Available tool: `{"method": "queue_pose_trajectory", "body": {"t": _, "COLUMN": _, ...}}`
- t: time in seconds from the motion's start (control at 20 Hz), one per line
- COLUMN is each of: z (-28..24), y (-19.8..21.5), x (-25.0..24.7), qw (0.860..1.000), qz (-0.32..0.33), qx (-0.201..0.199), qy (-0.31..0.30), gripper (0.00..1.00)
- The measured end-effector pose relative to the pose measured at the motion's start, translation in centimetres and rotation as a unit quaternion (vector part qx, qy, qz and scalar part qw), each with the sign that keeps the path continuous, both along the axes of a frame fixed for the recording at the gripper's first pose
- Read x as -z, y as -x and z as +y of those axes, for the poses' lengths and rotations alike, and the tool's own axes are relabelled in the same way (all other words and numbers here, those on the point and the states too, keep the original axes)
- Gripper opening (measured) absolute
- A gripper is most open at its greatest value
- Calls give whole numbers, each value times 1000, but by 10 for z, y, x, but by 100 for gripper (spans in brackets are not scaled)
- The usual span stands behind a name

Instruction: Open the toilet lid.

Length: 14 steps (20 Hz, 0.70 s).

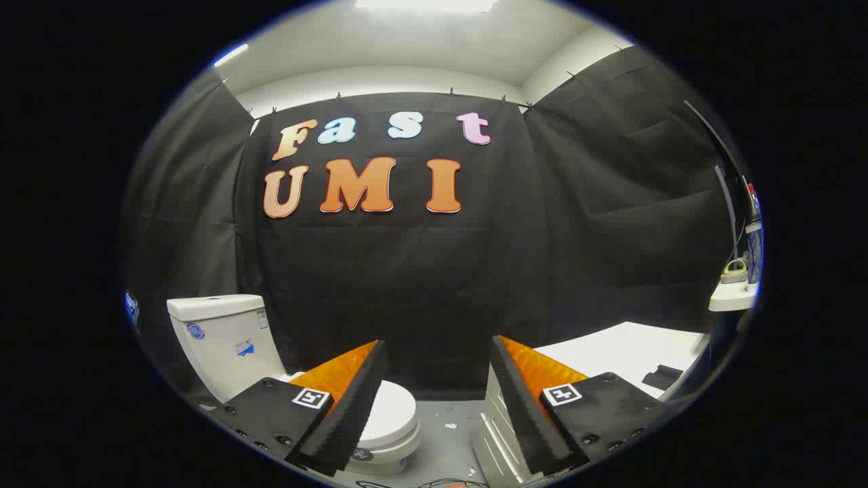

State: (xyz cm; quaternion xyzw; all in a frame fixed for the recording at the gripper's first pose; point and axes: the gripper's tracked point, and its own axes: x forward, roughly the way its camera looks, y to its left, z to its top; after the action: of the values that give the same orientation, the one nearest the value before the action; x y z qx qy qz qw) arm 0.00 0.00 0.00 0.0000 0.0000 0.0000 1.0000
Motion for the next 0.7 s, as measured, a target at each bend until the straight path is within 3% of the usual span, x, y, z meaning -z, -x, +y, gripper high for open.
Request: {"method": "queue_pose_trajectory", "body": {"t": 0.7, "z": 0, "y": 1, "x": -1, "qw": 1000, "qz": 1, "qx": 1, "qy": 1, "gripper": 98}}
